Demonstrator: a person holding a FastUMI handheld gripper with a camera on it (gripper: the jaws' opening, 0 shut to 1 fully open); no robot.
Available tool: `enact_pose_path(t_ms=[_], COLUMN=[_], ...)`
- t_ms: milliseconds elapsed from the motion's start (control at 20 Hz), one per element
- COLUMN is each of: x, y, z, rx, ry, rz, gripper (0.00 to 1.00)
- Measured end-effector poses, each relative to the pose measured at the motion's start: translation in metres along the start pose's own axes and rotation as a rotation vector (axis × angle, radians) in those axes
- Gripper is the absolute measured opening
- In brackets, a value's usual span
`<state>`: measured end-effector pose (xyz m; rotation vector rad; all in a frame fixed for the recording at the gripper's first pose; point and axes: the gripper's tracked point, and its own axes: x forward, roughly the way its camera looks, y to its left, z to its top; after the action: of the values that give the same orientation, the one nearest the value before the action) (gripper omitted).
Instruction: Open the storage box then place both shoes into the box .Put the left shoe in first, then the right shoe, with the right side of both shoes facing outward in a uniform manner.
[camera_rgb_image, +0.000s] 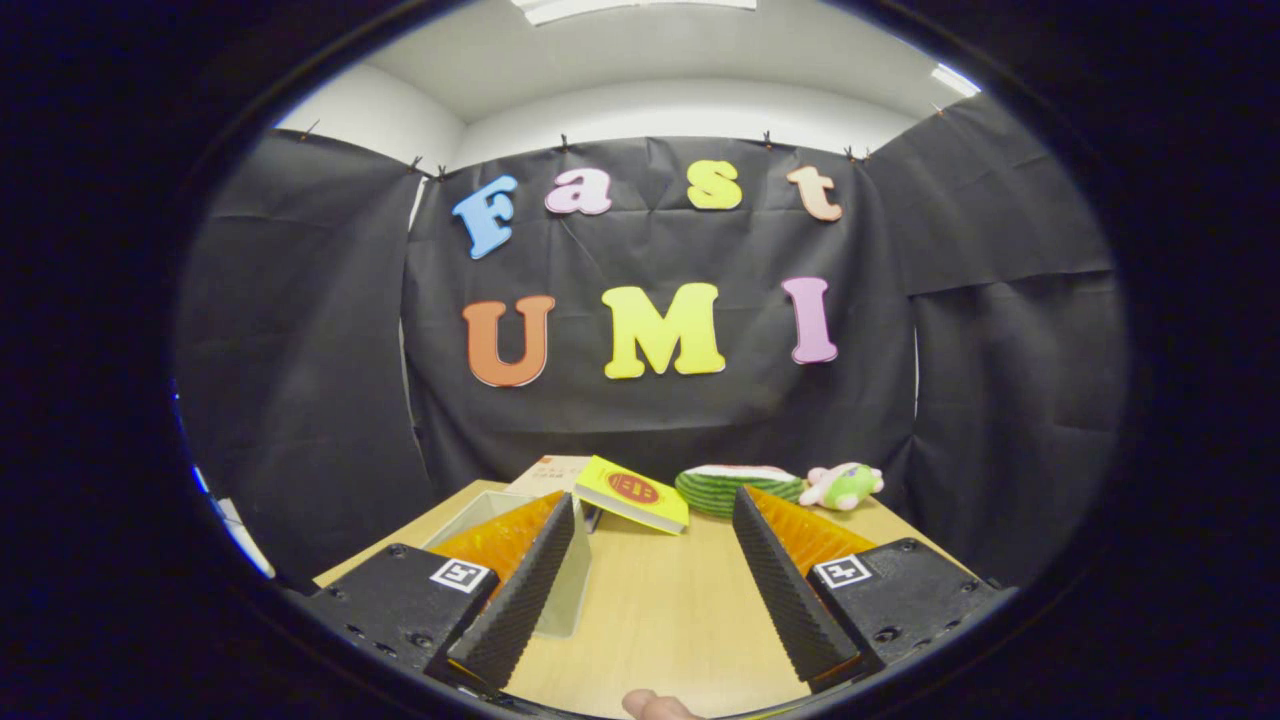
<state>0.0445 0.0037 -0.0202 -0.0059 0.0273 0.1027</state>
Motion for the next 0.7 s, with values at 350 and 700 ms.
enact_pose_path(t_ms=[350,700], x=[-0.010,-0.009], y=[-0.006,-0.010], z=[0.002,-0.005], rx=[0.010,0.008], ry=[-0.022,-0.001], rz=[-0.007,-0.019], gripper=[1.00,1.00])
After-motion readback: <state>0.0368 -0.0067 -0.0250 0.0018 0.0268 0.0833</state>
